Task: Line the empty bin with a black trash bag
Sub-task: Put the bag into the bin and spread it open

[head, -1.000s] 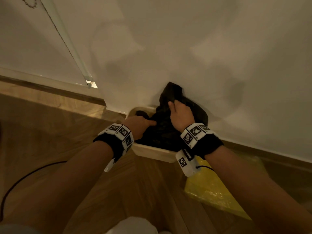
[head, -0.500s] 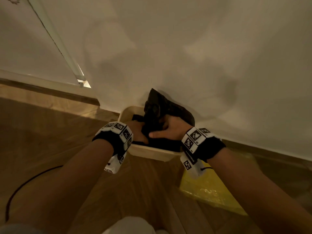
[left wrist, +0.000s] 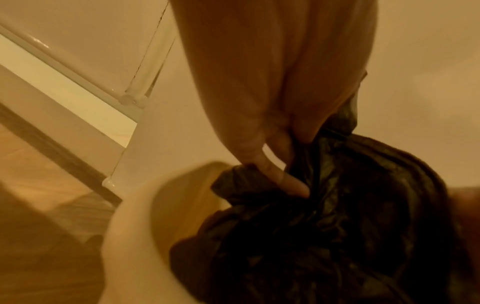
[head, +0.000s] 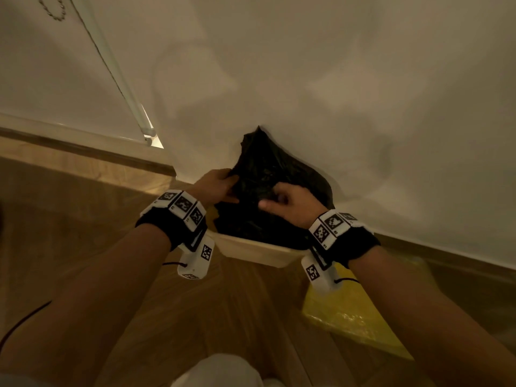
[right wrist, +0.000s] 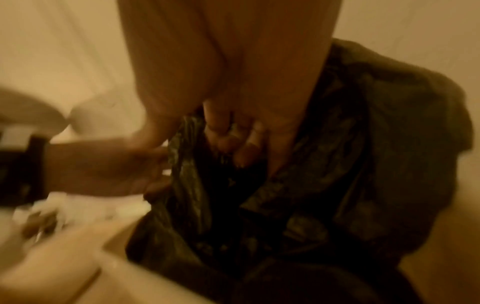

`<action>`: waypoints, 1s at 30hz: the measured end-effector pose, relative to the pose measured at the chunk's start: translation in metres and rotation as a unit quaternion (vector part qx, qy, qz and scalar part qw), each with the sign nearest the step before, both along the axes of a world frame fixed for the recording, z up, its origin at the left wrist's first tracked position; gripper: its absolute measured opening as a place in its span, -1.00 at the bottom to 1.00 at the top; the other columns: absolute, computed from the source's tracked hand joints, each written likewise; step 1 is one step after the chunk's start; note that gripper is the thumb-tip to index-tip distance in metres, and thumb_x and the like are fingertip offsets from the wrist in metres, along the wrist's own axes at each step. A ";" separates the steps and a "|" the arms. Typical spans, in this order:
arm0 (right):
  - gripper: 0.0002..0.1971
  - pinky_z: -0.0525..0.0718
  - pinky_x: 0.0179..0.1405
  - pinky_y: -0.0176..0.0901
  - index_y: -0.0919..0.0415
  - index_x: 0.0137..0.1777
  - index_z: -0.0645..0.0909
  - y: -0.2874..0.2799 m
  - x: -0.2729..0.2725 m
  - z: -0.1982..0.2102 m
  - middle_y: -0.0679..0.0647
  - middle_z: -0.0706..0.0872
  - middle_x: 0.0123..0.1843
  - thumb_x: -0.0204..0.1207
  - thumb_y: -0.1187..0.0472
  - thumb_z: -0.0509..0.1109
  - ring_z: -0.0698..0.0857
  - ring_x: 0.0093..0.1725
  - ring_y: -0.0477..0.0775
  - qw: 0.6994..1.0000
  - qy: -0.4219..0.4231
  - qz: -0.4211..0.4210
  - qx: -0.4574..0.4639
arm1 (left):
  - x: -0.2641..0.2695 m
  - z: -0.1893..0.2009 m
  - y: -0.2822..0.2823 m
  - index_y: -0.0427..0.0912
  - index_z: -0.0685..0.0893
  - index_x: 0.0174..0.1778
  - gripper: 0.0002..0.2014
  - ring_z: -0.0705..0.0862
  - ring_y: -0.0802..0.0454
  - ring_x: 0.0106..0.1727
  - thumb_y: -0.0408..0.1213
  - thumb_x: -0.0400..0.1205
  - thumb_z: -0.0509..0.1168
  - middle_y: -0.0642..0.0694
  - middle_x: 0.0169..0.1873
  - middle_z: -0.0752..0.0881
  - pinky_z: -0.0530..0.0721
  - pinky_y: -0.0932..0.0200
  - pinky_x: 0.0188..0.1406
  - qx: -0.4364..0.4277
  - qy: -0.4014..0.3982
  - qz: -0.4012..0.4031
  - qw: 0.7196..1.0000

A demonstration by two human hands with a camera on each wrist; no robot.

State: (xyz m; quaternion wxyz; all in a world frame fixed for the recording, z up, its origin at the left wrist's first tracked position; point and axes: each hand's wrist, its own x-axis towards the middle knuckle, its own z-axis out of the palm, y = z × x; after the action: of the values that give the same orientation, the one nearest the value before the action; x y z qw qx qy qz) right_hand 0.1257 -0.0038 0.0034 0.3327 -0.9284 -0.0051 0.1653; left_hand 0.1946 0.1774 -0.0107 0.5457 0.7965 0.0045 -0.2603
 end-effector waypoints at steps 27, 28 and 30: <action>-0.65 0.43 0.39 -0.18 0.26 0.33 0.58 0.010 0.011 0.010 0.21 0.65 0.33 0.69 0.24 0.06 0.58 0.33 0.12 0.951 -0.063 -0.208 0.221 | -0.034 -0.024 -0.016 -0.21 -0.18 0.64 0.08 0.43 -0.26 0.49 0.00 0.43 0.44 -0.33 0.56 0.30 0.39 -0.06 0.49 0.293 -0.094 -0.129 0.943; -0.65 0.44 0.39 -0.17 0.28 0.31 0.59 0.010 0.010 0.013 0.21 0.66 0.31 0.69 0.26 0.05 0.58 0.31 0.09 0.947 -0.074 -0.205 0.235 | -0.035 -0.026 -0.016 -0.23 -0.23 0.64 0.03 0.54 -0.26 0.38 -0.08 0.50 0.39 -0.34 0.49 0.41 0.50 -0.02 0.37 0.292 -0.098 -0.125 0.943; -0.66 0.46 0.39 -0.16 0.30 0.27 0.61 0.008 0.008 0.020 0.20 0.68 0.26 0.69 0.27 0.05 0.60 0.27 0.07 0.943 -0.106 -0.195 0.249 | -0.032 -0.035 -0.016 -0.29 -0.21 0.63 -0.08 0.67 -0.26 0.20 -0.24 0.56 0.32 -0.32 0.29 0.61 0.61 0.04 0.08 0.318 -0.115 -0.106 0.935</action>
State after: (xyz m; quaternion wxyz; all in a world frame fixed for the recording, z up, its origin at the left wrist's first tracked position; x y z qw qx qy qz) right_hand 0.1339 0.0047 0.0236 0.5767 -0.8107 0.1003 -0.0085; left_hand 0.1626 0.1611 -0.0454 0.2301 0.9487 -0.0607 -0.2081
